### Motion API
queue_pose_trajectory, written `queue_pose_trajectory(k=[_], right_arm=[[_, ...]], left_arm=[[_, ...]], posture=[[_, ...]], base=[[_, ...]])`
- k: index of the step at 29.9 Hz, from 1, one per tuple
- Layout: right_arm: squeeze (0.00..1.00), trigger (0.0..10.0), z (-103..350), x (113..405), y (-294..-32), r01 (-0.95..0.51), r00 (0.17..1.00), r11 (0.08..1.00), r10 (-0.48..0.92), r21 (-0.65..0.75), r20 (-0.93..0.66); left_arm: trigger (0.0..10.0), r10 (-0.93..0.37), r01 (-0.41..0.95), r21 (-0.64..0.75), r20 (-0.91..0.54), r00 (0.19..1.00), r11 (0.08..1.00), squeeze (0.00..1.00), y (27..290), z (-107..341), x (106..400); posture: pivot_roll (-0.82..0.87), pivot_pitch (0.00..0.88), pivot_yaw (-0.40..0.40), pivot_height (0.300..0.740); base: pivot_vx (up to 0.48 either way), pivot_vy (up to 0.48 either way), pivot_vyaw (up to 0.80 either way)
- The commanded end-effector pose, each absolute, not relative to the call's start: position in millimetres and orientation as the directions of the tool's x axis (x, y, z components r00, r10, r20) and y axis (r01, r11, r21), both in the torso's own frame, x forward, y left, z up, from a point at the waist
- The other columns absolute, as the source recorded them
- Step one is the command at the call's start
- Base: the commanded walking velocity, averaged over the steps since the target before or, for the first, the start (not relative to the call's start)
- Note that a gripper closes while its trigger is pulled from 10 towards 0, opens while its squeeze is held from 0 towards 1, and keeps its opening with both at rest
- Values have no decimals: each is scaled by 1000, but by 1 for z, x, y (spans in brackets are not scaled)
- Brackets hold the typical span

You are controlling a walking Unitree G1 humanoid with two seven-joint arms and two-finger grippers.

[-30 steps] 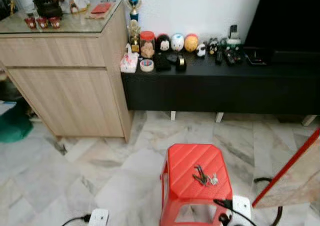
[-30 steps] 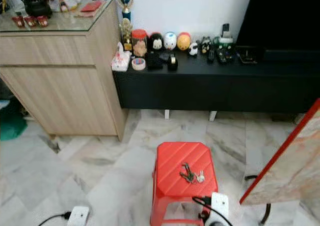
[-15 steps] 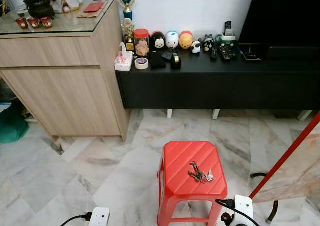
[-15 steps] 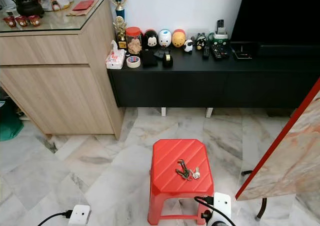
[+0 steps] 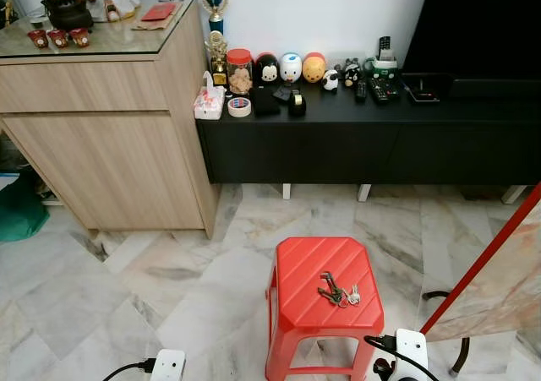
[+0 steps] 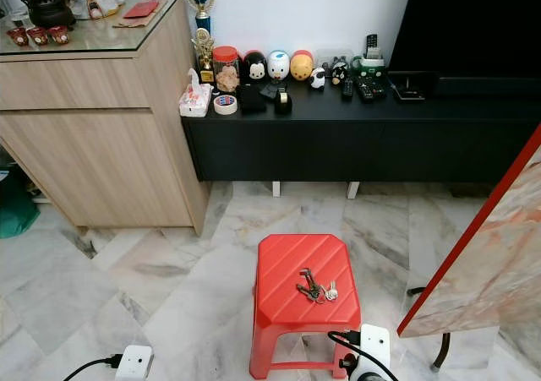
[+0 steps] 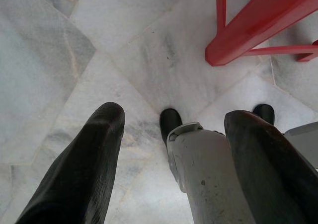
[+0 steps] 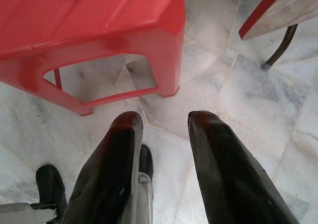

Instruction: Hang keys on a hook

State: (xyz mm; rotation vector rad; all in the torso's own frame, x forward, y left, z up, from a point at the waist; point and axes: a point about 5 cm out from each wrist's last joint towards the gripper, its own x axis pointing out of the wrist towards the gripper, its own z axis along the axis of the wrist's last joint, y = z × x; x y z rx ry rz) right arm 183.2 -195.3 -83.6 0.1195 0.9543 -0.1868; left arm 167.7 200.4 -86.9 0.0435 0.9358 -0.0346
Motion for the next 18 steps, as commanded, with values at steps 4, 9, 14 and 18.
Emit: queue_pose_trajectory(k=[4, 9, 14, 18], right_arm=[[0, 10000, -84, 183, -194, 216, 568, 976, -104, 26, -817], [0, 10000, -84, 183, -194, 218, 568, 976, -104, 28, -817], [0, 10000, -84, 183, -194, 216, 567, 976, -103, 27, -817], [0, 10000, -84, 182, -194, 218, 567, 975, -104, 27, -817]], left_arm=[[10000, -11, 44, 19, -812, 583, 999, 0, 201, -88, 165], [10000, -12, 45, 18, -812, 584, 999, 0, 201, -88, 164], [10000, -11, 45, 18, -812, 584, 999, 0, 201, -88, 164], [10000, -11, 45, 19, -812, 583, 999, 0, 201, -88, 164]], posture=[[32, 1, -11, 740], [32, 0, -10, 740], [33, 0, -10, 740], [32, 0, -9, 740]], base=[[0, 0, 0], [0, 0, 0], [0, 0, 0], [0, 0, 0]])
